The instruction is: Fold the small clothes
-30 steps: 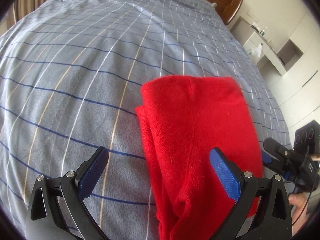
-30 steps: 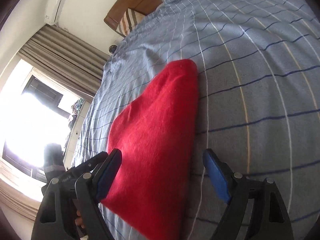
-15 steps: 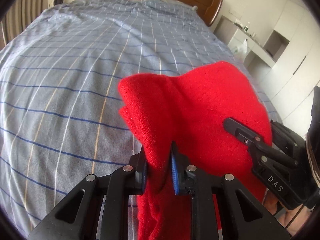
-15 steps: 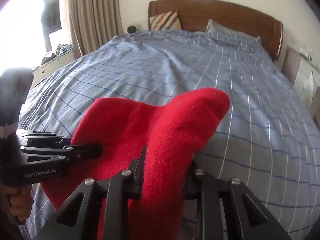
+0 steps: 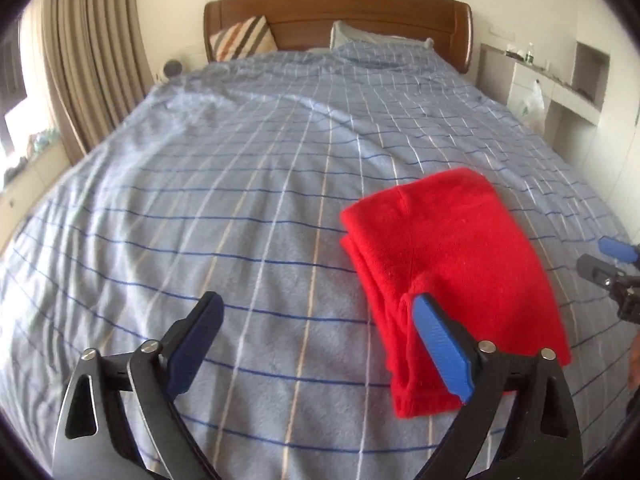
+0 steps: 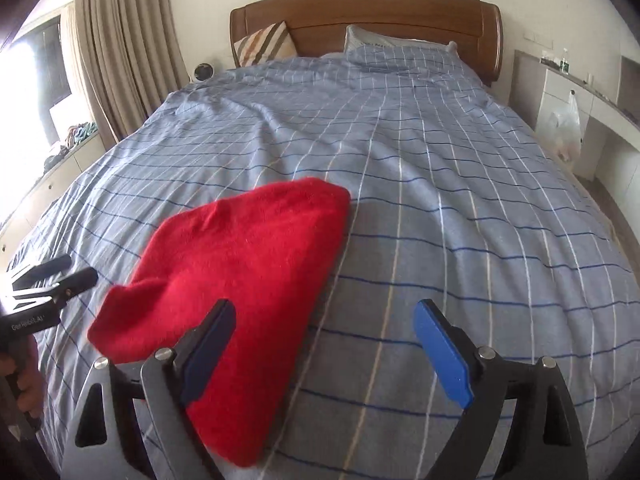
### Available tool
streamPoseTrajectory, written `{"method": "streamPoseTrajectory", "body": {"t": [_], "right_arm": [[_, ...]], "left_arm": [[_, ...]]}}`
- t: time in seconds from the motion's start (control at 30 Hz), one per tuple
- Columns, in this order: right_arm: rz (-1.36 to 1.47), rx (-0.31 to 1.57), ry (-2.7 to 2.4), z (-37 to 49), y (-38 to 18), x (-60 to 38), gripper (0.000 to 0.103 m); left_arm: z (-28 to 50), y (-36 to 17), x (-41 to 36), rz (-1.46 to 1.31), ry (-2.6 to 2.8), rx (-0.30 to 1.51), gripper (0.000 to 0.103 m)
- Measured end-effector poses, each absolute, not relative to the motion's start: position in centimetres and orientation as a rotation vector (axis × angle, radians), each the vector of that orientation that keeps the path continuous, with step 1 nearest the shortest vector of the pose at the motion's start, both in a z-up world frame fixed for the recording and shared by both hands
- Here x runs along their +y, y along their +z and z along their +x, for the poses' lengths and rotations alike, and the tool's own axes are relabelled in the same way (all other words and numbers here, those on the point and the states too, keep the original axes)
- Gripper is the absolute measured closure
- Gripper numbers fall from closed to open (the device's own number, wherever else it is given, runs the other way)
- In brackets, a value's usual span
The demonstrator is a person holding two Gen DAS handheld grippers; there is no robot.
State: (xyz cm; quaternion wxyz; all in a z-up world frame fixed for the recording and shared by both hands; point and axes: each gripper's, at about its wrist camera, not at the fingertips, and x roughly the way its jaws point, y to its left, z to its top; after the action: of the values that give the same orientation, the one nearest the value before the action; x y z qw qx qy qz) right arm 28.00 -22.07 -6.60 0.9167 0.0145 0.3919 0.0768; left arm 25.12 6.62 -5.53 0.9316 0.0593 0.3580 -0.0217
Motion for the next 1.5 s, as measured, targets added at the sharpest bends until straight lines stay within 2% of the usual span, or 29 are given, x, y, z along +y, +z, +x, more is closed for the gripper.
{"method": "streamPoseTrajectory", "body": {"t": [0.1,0.47,0.87,1.13,1.5], "right_arm": [[-0.01,0.817,0.177,23.5,-6.1,-22.3,0.012],[-0.084,0.707,0.211,9.2,-2.2,-20.2,0.01],[-0.027,0.762,0.195,2.7,-1.7,-19.5,0.004],[0.03,0.815,0.159,-1.6,-2.4,-20.3,0.001],[0.046,0.83,0.102,-3.0,-1.8,-21.4,0.001]], "left_arm": [[21.0,-4.0,5.9,0.193,-0.016,0.672,0.001],[9.8,-1.3,4.0,0.176,0.051,0.689,0.001],[3.3,-1.5,2.8,0.233,-0.008,0.721,0.001],[0.5,-4.1,3.2,0.271,-0.076,0.8,0.0],[0.0,-1.2,2.4,0.154,-0.132,0.788,0.0]]}}
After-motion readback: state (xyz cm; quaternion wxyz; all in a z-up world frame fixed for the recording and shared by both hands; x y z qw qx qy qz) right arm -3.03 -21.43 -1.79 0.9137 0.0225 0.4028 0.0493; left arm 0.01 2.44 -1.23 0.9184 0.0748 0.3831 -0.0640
